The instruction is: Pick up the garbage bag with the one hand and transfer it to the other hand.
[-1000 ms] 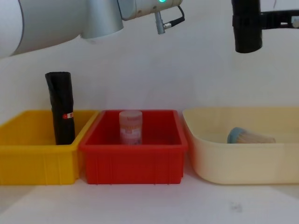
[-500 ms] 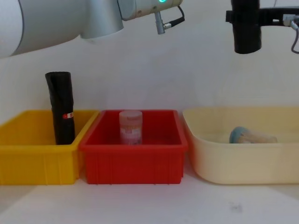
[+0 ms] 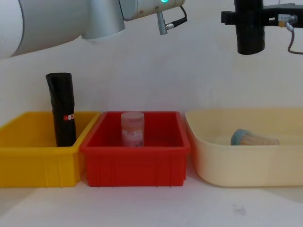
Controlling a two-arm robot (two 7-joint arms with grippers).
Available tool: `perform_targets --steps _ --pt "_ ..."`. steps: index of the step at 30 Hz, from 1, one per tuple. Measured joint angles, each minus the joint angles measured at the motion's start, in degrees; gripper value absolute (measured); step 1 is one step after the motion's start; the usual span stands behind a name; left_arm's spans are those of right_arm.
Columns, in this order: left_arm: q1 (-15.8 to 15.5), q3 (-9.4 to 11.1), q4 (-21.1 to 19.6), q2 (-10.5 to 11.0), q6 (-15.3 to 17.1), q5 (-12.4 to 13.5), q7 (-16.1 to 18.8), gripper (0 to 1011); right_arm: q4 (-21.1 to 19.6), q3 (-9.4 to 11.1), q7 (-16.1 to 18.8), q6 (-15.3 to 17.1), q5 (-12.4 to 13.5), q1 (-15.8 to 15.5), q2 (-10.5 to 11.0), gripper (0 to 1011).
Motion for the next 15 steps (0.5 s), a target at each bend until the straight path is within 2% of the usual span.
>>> perform_targets --steps 12,15 --pt "0.00 0.00 0.00 0.00 0.00 0.00 0.00 508 -0.60 -1.00 -0.74 1.26 -2.33 0.26 0.11 998" --pt "0.00 0.00 0.00 0.00 0.00 0.00 0.00 508 -0.69 -1.14 -0.82 1.47 -2.66 0.29 0.13 944"
